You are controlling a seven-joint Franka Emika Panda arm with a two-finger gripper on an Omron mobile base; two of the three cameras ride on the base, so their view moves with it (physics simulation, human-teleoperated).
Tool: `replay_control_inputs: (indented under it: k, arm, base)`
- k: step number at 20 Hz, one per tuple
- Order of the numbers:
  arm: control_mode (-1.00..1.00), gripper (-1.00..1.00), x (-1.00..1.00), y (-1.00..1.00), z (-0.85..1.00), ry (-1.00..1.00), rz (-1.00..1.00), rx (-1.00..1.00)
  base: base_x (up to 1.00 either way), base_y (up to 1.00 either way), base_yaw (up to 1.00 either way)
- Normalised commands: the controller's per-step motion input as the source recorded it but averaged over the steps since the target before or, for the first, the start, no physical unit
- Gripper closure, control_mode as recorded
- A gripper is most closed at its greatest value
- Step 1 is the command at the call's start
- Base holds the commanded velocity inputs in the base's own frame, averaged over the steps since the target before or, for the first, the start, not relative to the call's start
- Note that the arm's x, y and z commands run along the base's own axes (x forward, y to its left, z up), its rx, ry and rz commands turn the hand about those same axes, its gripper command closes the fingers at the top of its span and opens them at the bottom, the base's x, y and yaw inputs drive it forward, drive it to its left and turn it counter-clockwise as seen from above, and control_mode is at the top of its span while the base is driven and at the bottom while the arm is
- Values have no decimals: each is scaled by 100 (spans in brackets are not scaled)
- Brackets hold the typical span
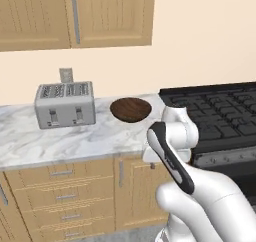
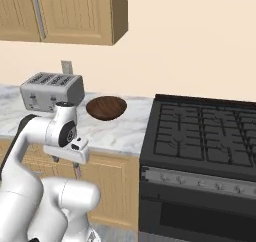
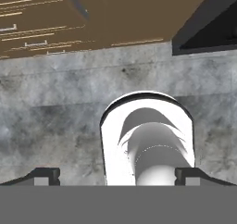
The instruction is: Pick the cup and bowl from the counter and place them on the counter next to the sink.
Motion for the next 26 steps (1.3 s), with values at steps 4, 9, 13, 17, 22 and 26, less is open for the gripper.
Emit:
replay_control_inputs:
  k: [4,9,13,17,22,26]
  arm:
    - [100,-100,0,0,0,0,0,0]
    - [100,-100,0,0,0,0,0,0]
    - [100,-100,0,0,0,0,0,0]
    - [100,-100,0,0,0,0,0,0]
    - [100,-100,0,0,0,0,0,0]
    - [-100,-100,4,-2,0,-5,0,4]
  base:
    - [59,-43,-30]
    - [83,23,-2]
    - [9,5,0]
    - [0,0,0]
    - [0,0,0]
    - [0,0,0]
